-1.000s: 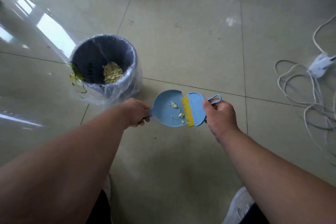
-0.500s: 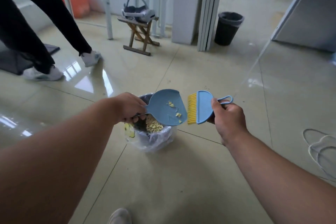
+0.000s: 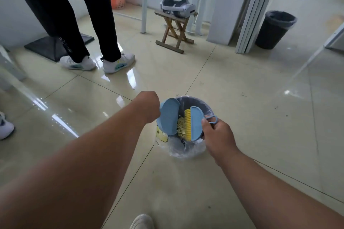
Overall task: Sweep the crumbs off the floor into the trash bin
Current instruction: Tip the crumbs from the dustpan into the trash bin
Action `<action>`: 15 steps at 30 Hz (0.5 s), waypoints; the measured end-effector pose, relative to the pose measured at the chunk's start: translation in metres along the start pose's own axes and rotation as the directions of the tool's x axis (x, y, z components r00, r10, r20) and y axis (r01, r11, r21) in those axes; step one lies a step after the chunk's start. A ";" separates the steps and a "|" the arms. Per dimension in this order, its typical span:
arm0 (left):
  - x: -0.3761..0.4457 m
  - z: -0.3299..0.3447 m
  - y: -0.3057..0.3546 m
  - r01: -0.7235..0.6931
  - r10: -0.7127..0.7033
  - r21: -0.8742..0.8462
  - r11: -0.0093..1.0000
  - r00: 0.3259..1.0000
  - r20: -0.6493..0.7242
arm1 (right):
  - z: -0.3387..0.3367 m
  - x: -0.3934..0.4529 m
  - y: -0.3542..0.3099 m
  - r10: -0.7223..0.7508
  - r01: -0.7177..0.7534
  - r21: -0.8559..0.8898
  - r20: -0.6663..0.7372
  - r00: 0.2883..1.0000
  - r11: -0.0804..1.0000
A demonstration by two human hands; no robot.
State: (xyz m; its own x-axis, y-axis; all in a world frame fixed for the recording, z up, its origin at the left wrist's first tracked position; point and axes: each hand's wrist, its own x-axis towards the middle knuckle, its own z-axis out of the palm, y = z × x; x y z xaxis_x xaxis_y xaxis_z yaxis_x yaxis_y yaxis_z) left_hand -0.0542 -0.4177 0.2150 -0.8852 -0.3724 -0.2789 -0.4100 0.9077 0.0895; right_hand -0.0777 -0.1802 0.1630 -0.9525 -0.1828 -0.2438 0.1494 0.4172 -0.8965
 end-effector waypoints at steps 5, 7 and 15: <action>0.008 0.002 0.001 0.024 -0.023 -0.093 0.995 1.000 0.010 | 0.011 0.008 0.000 -0.031 0.028 -0.101 -0.026 0.999 0.994; 0.003 -0.006 0.008 0.013 -0.012 -0.131 0.991 1.000 0.008 | 0.014 0.011 -0.002 -0.022 0.021 -0.025 -0.031 0.999 0.999; -0.001 -0.016 0.018 0.027 -0.013 -0.267 0.963 0.999 0.052 | 0.032 0.019 0.002 0.172 -0.165 0.236 -0.008 0.985 0.958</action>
State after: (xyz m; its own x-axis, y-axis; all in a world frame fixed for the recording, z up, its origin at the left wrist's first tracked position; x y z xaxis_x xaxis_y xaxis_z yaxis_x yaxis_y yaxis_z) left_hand -0.0641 -0.4041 0.2321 -0.8671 -0.3738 -0.3293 -0.4772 0.8129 0.3339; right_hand -0.0871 -0.2120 0.1448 -0.9147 -0.1016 -0.3912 0.3629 0.2200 -0.9055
